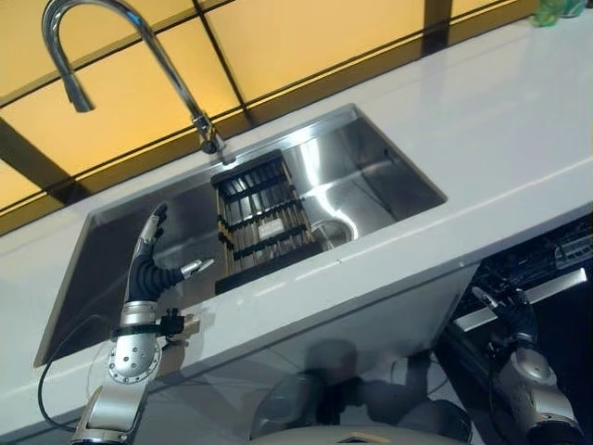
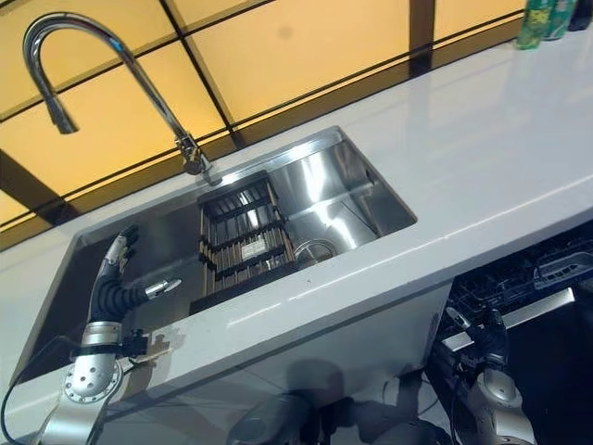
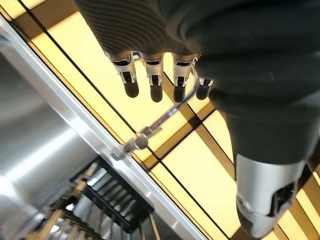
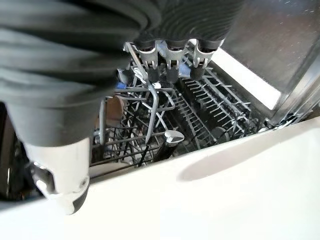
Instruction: Pick up plates and place into dishwasher.
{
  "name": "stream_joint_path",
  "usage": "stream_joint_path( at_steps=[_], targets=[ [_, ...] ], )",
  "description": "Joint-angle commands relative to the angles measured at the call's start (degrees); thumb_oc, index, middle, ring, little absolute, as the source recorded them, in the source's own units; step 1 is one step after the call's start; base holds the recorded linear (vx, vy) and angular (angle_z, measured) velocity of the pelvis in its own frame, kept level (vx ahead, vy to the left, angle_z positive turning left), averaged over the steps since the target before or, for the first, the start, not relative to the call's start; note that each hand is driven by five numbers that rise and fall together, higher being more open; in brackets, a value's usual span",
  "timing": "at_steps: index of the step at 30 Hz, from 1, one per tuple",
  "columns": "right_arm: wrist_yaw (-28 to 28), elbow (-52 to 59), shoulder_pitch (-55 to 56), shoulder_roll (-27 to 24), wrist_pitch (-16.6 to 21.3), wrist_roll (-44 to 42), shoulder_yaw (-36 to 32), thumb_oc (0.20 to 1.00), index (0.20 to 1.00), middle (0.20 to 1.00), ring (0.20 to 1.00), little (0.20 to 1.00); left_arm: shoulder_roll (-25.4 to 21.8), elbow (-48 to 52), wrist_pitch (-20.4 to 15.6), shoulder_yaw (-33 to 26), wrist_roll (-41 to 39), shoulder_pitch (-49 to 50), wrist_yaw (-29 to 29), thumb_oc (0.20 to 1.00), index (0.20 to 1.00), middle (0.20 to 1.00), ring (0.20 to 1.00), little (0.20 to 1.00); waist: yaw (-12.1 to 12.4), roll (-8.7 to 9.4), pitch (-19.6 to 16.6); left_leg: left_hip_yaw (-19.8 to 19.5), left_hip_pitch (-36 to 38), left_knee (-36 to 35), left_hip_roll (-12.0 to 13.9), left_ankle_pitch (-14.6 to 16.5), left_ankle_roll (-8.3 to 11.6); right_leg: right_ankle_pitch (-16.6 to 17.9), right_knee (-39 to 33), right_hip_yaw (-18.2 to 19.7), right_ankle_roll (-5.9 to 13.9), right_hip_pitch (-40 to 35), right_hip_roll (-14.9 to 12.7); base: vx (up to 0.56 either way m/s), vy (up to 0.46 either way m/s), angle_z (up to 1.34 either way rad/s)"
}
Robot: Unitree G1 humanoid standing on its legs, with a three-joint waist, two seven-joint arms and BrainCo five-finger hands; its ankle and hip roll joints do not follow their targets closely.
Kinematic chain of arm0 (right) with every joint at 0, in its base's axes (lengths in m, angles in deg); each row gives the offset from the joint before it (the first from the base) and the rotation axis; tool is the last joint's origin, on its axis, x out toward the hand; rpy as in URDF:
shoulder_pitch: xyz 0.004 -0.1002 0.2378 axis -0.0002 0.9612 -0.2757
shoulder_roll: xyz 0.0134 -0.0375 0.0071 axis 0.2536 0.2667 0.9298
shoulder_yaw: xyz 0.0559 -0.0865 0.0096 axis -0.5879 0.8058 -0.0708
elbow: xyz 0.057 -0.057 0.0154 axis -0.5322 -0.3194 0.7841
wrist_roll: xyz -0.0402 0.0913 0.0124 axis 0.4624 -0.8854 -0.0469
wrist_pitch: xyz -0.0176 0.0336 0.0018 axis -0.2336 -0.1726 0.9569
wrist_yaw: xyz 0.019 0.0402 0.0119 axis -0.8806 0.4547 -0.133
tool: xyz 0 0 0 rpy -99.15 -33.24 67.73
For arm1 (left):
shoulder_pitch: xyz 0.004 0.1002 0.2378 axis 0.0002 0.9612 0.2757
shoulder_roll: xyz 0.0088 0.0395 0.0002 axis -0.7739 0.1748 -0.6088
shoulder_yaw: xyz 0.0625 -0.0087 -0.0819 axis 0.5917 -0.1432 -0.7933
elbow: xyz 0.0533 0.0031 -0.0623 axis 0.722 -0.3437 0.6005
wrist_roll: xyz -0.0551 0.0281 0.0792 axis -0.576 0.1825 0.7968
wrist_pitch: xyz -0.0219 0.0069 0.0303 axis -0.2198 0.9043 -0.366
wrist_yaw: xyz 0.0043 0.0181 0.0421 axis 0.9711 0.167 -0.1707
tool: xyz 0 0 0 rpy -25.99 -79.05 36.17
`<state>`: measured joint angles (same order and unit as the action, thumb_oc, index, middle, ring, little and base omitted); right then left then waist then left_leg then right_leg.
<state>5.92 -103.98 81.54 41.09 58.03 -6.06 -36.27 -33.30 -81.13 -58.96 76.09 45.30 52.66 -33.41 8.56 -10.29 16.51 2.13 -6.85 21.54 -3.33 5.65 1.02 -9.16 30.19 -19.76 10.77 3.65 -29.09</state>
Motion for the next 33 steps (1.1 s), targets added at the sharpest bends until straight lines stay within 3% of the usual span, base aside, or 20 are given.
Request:
stream_joint_path(
  at_steps=[1, 7, 13, 22, 27, 31, 33],
  targets=[
    [3.63, 7.33, -16.75, 0.71, 10.7, 0.53, 3.24, 1.0, 1.0, 1.0, 1.0, 1.0, -6.43, 4.86, -3.66, -5.29, -2.76, -0.7, 0.71, 1.0, 1.0, 1.0, 1.0, 1.0, 2.37, 2.2, -1.19, 3.51, -7.4, 14.7, 4.95, 6.87, 3.35, 5.71, -4.39, 2.55, -2.73, -6.46, -2.03, -0.05, -0.107, 0.16],
    [9.62, 3.29, -19.48, -0.38, 12.4, -3.45, 4.05, 1.0, 1.0, 1.0, 1.0, 1.0, -8.66, 6.46, -2.54, -6.08, -3.18, -1.49, 2.56, 1.0, 1.0, 1.0, 1.0, 1.0, 4.56, 3.46, -2.2, 2.95, -7.73, 13.76, 5.41, 6.14, 3.82, 6.37, -7.38, -0.41, -1.95, -9.91, -1.42, -0.03, -0.128, 0.1],
    [8.82, -0.6, -21.36, -1.42, 14.19, -6.41, 4.64, 1.0, 1.0, 1.0, 1.0, 1.0, -10.65, 6.84, -2.61, -6.77, -4.69, -2.45, 4.25, 1.0, 1.0, 1.0, 1.0, 1.0, 5.11, 4.38, -3.05, 3.11, -8.06, 12.8, 6.05, 5.39, 3.88, 7.2, -9.99, -1.77, -1.55, -11.92, -0.7, -0.06, -0.13, 0.06],
    [6.45, -2.49, -18.9, -0.71, 13.28, -6.2, 4.47, 1.0, 1.0, 1.0, 1.0, 1.0, -10.4, 6.7, -1.78, -3.75, -3.83, -5.55, 4.19, 1.0, 1.0, 1.0, 1.0, 1.0, 1.79, 4.69, -2.74, 4.2, -8.17, 10.01, 7.84, 3.28, 3.61, 8.63, -13.38, 1.19, -1.39, -11.34, 0.39, -0.08, -0.077, -0.07],
    [5.75, -2.07, -16.95, -0.67, 9.45, -4.23, 5.3, 1.0, 1.0, 1.0, 1.0, 1.0, -10.66, 5.78, -2.35, -1.89, -3.82, -8.19, 2.01, 1.0, 1.0, 1.0, 1.0, 1.0, -1.69, 5.03, -0.89, 5.89, -7.25, 4.93, 8.75, 0.22, 2.48, 11.81, -12.05, 4.09, -1.03, -5.15, 0.81, -0.18, -0.025, -0.37],
    [4.97, -4.32, -18.93, -2.28, 8.69, -4.55, 6.45, 1.0, 1.0, 1.0, 1.0, 1.0, -11.42, 5.03, -2.27, 0.07, -2.32, -12.58, -0.71, 1.0, 1.0, 1.0, 1.0, 1.0, -1.95, 4.18, 1.45, 9.85, -9.97, 2.81, 11.46, -2.8, -0.04, 3.34, 1.88, 2.71, -4.22, 0.07, 6.96, -0.34, 0.064, -0.48],
    [4.04, -2.67, -17.71, -2.1, 8.46, -4.38, 6.68, 1.0, 1.0, 1.0, 1.0, 1.0, -11.92, 4.67, -2.56, -0.68, -2.24, -12.78, -1.39, 1.0, 1.0, 1.0, 1.0, 1.0, -1.96, 5.22, 2.12, 12.08, -10.88, 2.64, 11.61, -2.93, -0.89, 0.55, 5.63, 1.7, -5.25, 0.5, 9.12, -0.28, -0.076, -0.58]
  ],
)
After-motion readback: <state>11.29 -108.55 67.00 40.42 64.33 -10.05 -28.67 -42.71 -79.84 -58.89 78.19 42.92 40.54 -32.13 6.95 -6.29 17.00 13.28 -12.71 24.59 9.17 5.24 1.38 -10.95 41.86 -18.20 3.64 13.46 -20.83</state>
